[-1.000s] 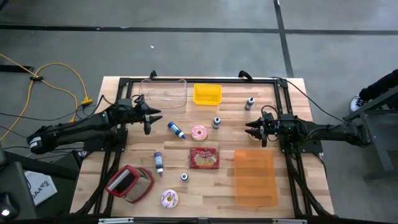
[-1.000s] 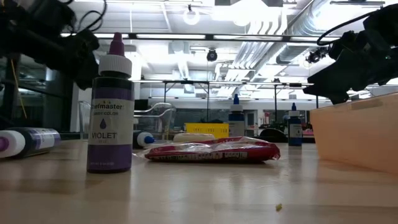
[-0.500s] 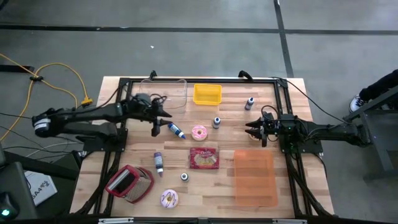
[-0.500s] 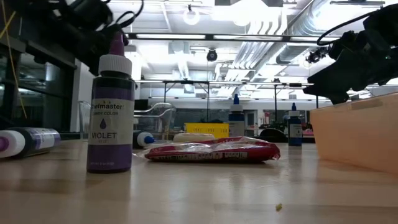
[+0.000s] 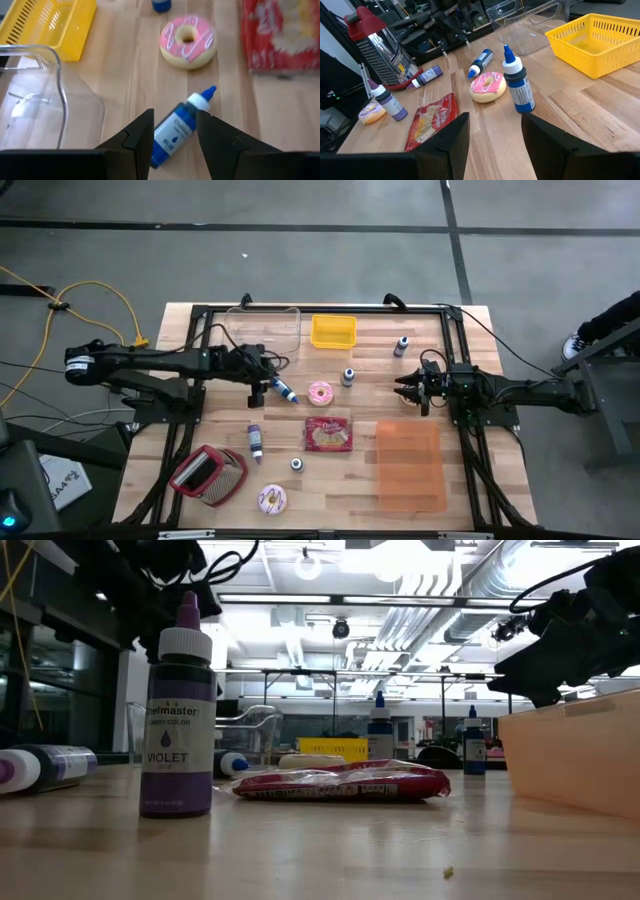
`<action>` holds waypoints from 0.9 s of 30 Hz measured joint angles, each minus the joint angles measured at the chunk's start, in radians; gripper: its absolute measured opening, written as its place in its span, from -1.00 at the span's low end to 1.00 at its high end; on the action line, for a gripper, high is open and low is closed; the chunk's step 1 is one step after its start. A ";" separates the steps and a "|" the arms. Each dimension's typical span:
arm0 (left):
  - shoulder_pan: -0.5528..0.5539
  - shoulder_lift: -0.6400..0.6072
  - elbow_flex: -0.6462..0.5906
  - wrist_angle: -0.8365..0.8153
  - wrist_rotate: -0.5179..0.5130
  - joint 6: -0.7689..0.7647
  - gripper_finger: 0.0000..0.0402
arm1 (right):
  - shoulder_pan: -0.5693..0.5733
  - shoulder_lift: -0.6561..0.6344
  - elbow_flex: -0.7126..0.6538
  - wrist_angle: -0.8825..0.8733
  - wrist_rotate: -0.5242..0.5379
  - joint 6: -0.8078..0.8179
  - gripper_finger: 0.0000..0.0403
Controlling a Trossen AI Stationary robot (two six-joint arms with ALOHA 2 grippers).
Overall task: Pick & Place Food Item
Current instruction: Put the left blue food coloring bottle into the transparent bin
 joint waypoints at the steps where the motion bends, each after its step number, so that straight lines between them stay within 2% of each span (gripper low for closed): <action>1: -0.007 0.013 0.000 -0.002 -0.013 0.001 -0.30 | 0.000 0.000 0.000 0.000 0.000 0.000 -0.18; 9: -0.014 0.120 0.000 -0.001 -0.004 0.042 -0.30 | 0.000 0.000 0.000 0.000 0.000 0.000 -0.18; 17: -0.010 0.154 0.001 0.003 -0.001 0.086 -0.30 | 0.000 0.000 0.000 0.000 0.000 0.000 -0.18; 22: 0.046 0.154 0.039 -0.022 0.106 0.072 -0.30 | 0.000 0.000 0.000 0.000 0.000 0.000 -0.18; 27: 0.072 0.153 0.090 -0.093 0.108 0.117 -0.30 | 0.000 0.000 0.000 0.000 0.000 0.000 -0.18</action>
